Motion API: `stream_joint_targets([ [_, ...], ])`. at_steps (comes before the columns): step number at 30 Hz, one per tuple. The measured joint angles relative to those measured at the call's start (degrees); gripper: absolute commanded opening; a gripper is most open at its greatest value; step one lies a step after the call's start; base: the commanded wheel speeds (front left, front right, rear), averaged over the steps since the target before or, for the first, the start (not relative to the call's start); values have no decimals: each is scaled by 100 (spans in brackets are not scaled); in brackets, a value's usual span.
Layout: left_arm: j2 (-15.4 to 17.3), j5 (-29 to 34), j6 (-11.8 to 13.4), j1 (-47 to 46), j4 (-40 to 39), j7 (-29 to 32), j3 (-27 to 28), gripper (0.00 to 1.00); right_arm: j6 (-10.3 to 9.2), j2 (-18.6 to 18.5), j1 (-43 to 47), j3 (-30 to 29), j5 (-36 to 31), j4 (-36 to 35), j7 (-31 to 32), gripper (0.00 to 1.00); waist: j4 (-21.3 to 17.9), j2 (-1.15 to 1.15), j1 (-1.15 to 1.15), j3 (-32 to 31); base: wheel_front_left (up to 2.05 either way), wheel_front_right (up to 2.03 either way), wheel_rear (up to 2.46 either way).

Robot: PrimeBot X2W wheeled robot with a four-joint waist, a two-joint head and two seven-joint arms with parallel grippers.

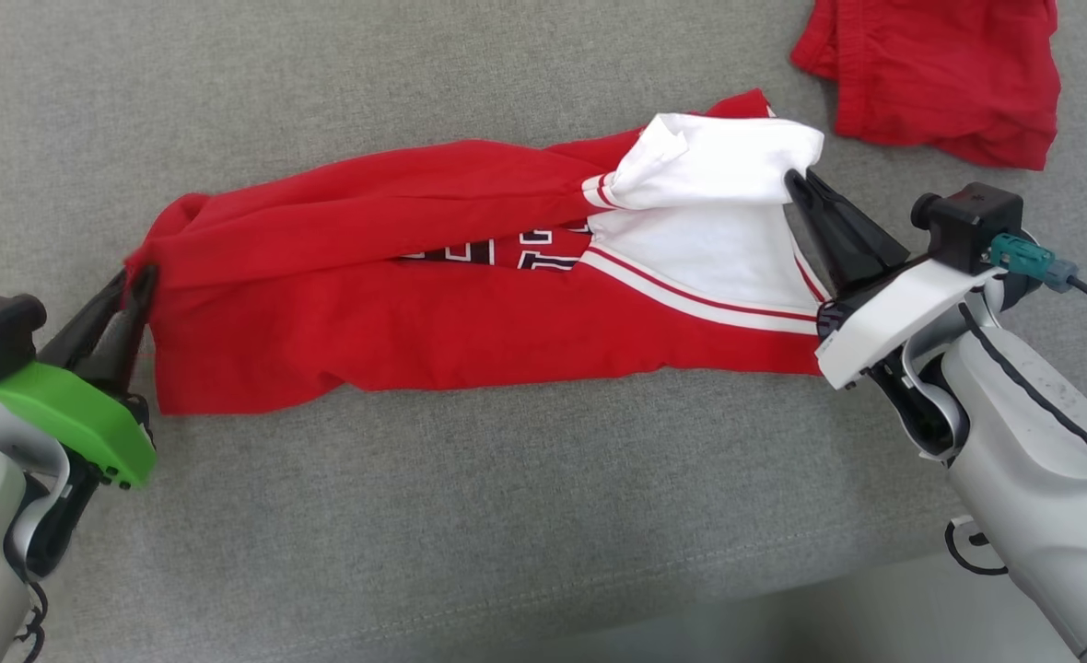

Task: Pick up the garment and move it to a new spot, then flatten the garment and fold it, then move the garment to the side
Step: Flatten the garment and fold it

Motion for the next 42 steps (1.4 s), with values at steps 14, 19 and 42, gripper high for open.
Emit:
stream_joint_targets([
  [14, 215, 1013, 0, 146, -638, 13, -560, 100, 0, -14, 231, 91, -1, 7, 0, 11, 17, 0, 0, -216, 0, 0, 0],
  [19, 246, 1081, 0, 308, -479, 13, -550, 92, 0, -45, 260, 70, -8, 8, 0, 10, 48, 0, 0, -300, 0, 0, 0],
  [42, -793, 875, 0, 760, -1036, 14, 570, 100, 0, -290, 478, 138, 135, -15, 0, 100, 288, 0, 0, -534, 0, 0, 0],
])
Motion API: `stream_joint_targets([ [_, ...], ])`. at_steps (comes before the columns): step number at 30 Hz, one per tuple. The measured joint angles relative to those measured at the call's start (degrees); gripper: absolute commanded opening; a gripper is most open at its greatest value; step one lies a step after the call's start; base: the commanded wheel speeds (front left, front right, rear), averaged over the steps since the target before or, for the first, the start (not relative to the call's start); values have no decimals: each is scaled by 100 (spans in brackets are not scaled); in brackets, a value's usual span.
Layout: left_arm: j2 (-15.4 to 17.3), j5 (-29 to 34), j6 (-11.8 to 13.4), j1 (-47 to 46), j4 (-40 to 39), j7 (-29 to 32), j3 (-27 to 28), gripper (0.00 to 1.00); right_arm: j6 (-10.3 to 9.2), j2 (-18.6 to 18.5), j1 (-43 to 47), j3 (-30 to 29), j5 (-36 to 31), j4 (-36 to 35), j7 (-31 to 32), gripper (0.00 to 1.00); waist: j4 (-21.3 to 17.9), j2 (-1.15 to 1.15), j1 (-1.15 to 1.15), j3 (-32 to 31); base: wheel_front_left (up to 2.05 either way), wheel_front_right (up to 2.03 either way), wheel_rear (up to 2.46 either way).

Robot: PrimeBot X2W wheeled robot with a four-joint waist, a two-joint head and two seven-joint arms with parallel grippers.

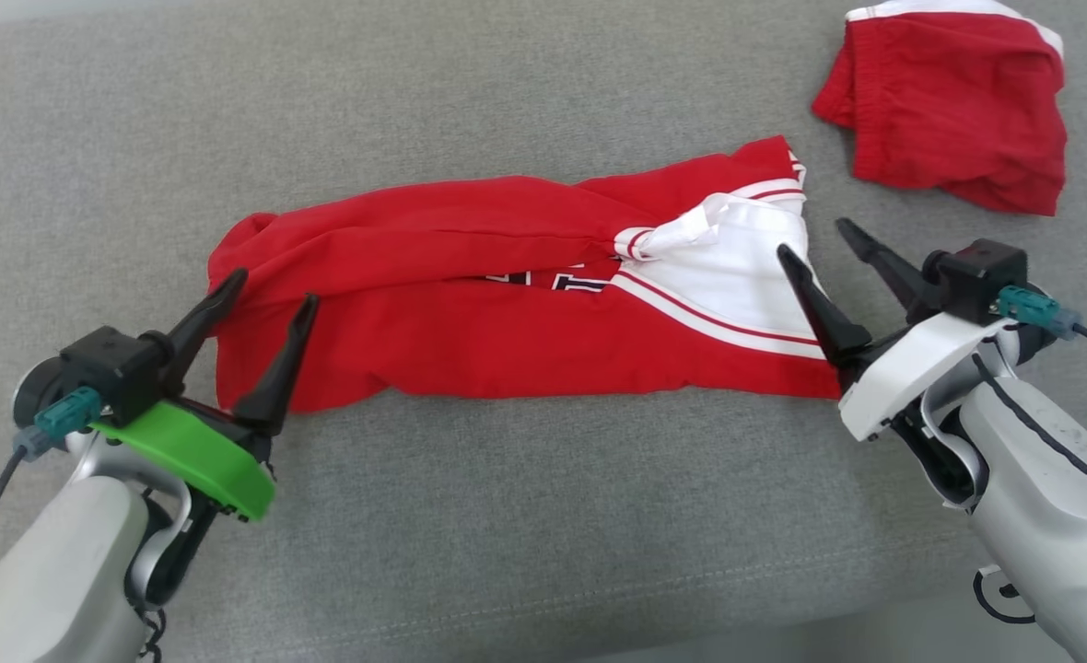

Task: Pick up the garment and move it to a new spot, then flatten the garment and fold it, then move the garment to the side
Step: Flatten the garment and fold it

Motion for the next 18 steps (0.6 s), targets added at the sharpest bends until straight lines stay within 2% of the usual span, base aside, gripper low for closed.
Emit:
stream_joint_targets([
  [14, -481, 200, 0, -25, -388, 0, 148, 100, 0, -400, -933, 936, 105, 459, 134, 100, 388, 0, 0, 242, 0, 0, 0],
  [18, -606, 242, 0, -31, -472, 0, 155, 100, 0, -498, -1101, 1504, 99, 455, 372, 100, 510, 0, 0, 298, 0, 0, 0],
])
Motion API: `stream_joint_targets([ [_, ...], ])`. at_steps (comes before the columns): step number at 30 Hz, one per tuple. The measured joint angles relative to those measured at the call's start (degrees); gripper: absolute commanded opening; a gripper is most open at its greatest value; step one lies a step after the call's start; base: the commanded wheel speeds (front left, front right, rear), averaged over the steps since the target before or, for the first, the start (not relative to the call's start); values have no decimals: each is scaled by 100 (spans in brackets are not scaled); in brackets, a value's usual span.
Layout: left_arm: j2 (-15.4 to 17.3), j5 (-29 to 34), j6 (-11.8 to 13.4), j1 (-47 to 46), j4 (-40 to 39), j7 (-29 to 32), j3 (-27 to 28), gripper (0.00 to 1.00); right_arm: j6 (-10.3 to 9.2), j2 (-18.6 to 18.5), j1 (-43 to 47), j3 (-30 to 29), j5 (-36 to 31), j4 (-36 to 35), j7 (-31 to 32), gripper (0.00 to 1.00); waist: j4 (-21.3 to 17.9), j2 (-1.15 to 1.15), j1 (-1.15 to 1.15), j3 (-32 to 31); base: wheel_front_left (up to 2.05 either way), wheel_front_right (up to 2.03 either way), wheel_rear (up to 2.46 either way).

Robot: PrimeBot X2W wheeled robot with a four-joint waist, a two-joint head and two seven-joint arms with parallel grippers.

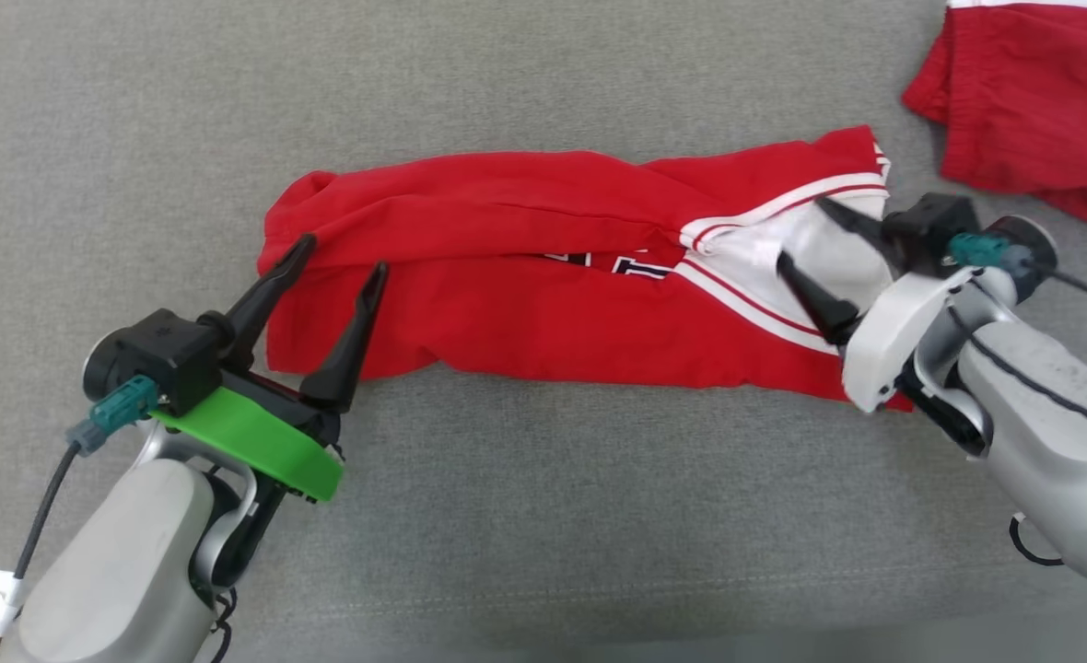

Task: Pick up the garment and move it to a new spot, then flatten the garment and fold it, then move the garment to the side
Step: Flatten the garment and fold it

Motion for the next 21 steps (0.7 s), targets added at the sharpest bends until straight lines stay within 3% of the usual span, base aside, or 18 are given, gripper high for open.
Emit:
stream_joint_targets([
  [7, -122, 155, 0, 3, -24, 0, 110, 100, 0, -267, -213, 291, 191, 11, 76, 100, 212, 0, 0, 60, 0, 0, 0],
  [15, -180, 156, 0, 38, 10, 0, 338, 100, 0, -307, -336, 731, 430, 27, -19, 100, 244, 0, 0, 25, 0, 0, 0],
  [17, -185, 156, 0, 74, 12, 0, 352, 100, 0, -307, -337, 829, 470, 35, -19, 65, 237, 0, 0, -15, 0, 0, 0],
  [18, -192, 156, 0, 105, 12, 0, 355, 100, 0, -305, -337, 890, 475, 42, -20, 31, 233, 0, 0, -35, 0, 0, 0],
  [19, -201, 157, 0, 135, 16, 0, 355, 100, 0, -302, -337, 940, 479, 46, -21, 13, 229, 0, 0, -55, 0, 0, 0],
  [20, -204, 157, 0, 154, 18, 0, 355, 100, 0, -298, -338, 982, 492, 46, -26, 2, 224, 0, 0, -75, 0, 0, 0],
  [21, -204, 158, 0, 166, 18, 0, 356, 100, 0, -294, -338, 1022, 542, 46, -37, 0, 218, 0, 0, -95, 0, 0, 0],
])
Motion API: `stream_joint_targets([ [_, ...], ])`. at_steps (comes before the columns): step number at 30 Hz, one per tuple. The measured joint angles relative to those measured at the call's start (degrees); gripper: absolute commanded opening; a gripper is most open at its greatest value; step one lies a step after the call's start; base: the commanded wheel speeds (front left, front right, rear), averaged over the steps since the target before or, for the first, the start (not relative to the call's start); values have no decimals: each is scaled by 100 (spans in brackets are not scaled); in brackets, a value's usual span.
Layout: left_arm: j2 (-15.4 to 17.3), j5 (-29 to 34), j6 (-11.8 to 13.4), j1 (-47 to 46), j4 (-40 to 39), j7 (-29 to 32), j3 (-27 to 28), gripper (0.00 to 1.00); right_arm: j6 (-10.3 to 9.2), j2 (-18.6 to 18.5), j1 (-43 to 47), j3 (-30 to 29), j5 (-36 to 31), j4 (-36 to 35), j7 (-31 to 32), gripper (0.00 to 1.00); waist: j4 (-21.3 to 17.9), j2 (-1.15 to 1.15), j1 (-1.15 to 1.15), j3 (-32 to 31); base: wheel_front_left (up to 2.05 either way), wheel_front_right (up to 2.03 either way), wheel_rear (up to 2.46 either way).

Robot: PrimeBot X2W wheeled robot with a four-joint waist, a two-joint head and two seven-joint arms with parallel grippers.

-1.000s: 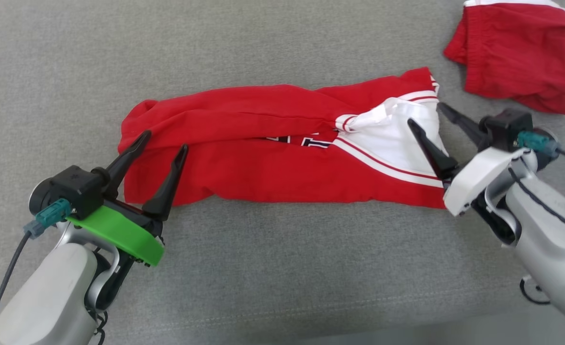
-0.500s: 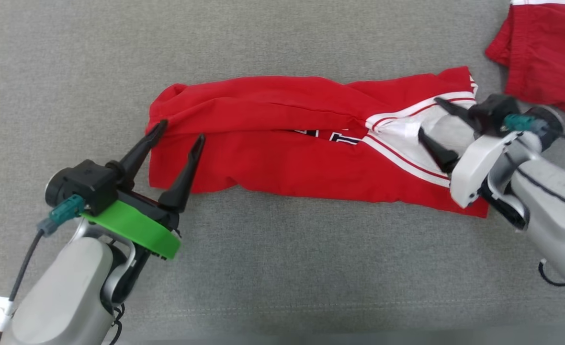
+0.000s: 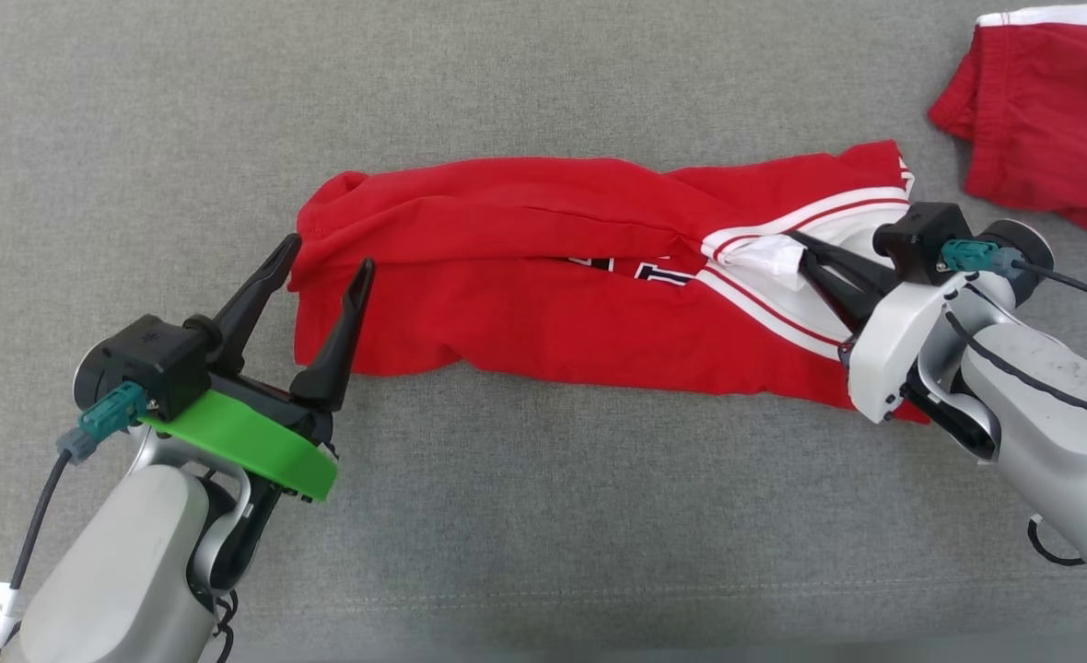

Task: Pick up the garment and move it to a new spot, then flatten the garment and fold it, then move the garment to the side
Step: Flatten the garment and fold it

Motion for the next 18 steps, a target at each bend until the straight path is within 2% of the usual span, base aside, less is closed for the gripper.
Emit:
stream_joint_targets([
  [6, -9, 40, 0, 102, 15, 0, 30, 100, 0, -4, -1, 79, 104, 26, -109, 0, -29, 0, 0, -127, 0, 0, 0],
  [8, -10, 40, 0, 157, 18, 0, 65, 100, 0, 23, -1, 43, 186, 46, -133, 17, -46, 0, 0, -174, 0, 0, 0],
  [10, -12, 40, 0, 211, 21, 0, 99, 100, 0, 76, 0, 43, 203, 63, -133, 25, -68, 0, 0, -219, 0, 0, 0],
  [14, -20, 40, 0, 246, 20, 0, 156, 100, 0, 260, 2, 44, 291, 70, -133, 22, -113, 0, 0, -277, 0, 0, 0],
  [18, -64, 40, 0, 310, 18, 0, 140, 100, 0, 471, 18, 122, 353, 75, -83, 28, -171, 0, 0, -347, 0, 0, 0],
])
